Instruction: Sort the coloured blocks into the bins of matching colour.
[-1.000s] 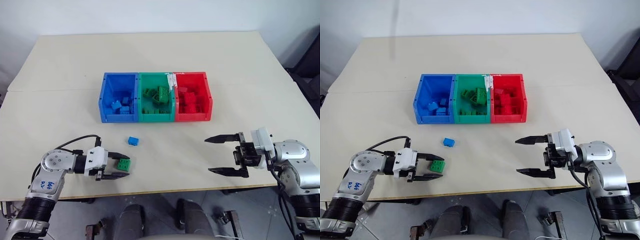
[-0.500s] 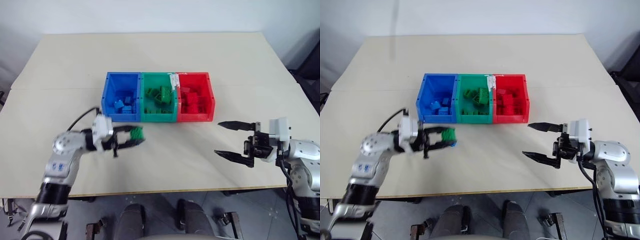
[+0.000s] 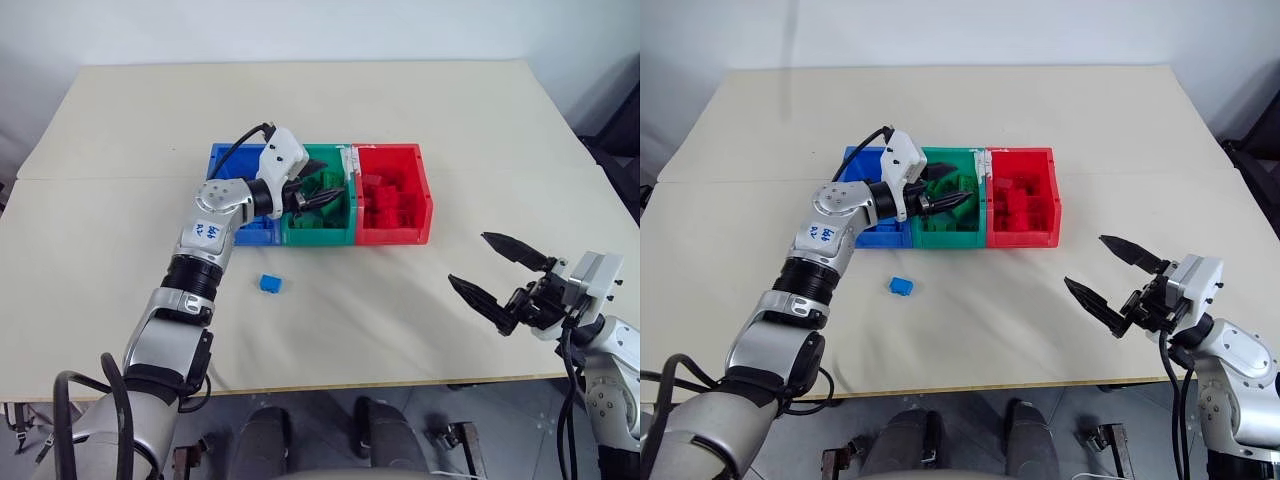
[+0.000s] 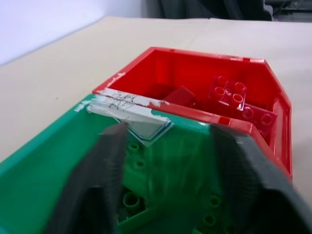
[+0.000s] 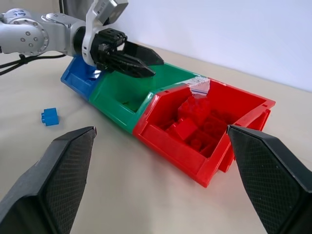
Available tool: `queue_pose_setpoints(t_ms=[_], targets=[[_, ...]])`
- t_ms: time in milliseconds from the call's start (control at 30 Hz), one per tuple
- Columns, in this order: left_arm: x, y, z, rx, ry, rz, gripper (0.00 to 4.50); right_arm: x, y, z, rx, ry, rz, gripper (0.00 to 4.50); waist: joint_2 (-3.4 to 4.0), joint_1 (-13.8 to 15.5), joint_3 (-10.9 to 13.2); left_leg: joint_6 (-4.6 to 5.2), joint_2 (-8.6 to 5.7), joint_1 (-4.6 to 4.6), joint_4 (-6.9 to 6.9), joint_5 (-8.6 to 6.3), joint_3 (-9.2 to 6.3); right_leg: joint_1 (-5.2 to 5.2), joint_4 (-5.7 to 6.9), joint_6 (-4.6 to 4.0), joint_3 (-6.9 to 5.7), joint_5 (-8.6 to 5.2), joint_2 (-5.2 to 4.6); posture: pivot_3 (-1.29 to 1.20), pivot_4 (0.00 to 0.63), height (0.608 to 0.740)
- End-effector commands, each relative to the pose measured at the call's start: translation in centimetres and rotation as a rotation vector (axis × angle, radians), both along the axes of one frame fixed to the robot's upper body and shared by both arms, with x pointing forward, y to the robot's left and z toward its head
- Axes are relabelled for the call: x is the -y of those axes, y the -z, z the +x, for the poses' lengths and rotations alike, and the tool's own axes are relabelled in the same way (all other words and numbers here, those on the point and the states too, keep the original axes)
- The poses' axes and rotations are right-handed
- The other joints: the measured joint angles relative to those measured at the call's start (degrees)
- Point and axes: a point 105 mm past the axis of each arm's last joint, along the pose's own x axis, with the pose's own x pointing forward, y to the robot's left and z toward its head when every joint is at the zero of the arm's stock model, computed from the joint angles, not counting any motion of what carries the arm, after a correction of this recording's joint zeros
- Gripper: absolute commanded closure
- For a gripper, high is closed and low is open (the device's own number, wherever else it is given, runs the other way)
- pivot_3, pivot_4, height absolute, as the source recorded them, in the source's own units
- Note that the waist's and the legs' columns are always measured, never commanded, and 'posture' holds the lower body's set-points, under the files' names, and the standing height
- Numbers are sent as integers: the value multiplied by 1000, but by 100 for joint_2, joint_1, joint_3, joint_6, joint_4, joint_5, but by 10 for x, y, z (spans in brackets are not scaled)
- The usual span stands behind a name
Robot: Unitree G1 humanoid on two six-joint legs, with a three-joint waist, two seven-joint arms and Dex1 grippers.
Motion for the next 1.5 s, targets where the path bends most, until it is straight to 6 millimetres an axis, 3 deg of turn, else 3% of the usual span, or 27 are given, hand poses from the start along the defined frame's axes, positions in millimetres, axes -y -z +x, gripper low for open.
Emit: queue_pose_setpoints(t_ms=[33,100,200,467,667,767,900,1033,1300,1500], targets=[[-6,-15,-7,78,34,-17,529,-3,-12,-6,63,-13,2,0,0,14,0,0,0,0,2,0,0,1,0,1,0,0,-1,0,150,740],[-20,-17,-16,106,60,-26,36,-6,-11,-4,58,-48,-8,0,0,0,0,0,0,0,4,0,0,2,1,2,0,1,-1,0,150,740],[-48,-12,-33,142,86,-3,36,-14,-9,-1,43,-127,-35,0,1,-62,0,-1,7,5,4,0,4,0,7,1,1,1,2,0,150,740],[-156,18,-96,133,-69,68,36,-40,2,6,6,-367,-119,0,1,-145,0,-3,21,12,4,1,10,-3,18,-2,1,-1,2,0,150,740],[-200,41,-150,58,-230,69,36,-57,11,8,-20,-516,-157,0,0,-120,0,5,15,10,5,-7,2,-1,18,-5,-1,-2,-11,0,150,740],[-211,52,-169,10,-274,89,36,-61,14,9,-30,-565,-174,0,0,-136,0,3,20,11,4,-13,5,-3,18,-8,-4,-3,-10,0,150,740],[-216,64,-181,-39,-280,125,36,-61,17,10,-35,-597,-204,0,0,-125,0,18,23,15,5,-33,4,-5,12,-19,-9,-9,-10,0,150,740],[-205,67,-177,-50,-246,122,36,-57,15,13,-34,-589,-211,0,0,-135,0,15,27,17,4,-34,4,-8,17,-24,-14,-12,-7,0,150,740],[-145,70,-144,-39,33,192,36,-30,20,11,-72,-454,-229,0,0,-96,-1,-4,26,18,5,-25,9,-8,32,-26,-14,-11,-4,0,150,740],[-118,96,-106,-88,156,309,36,-16,24,-3,-96,-366,-223,0,5,-127,-3,-17,30,19,5,-19,25,-11,37,-25,-14,-11,5,0,150,740]])
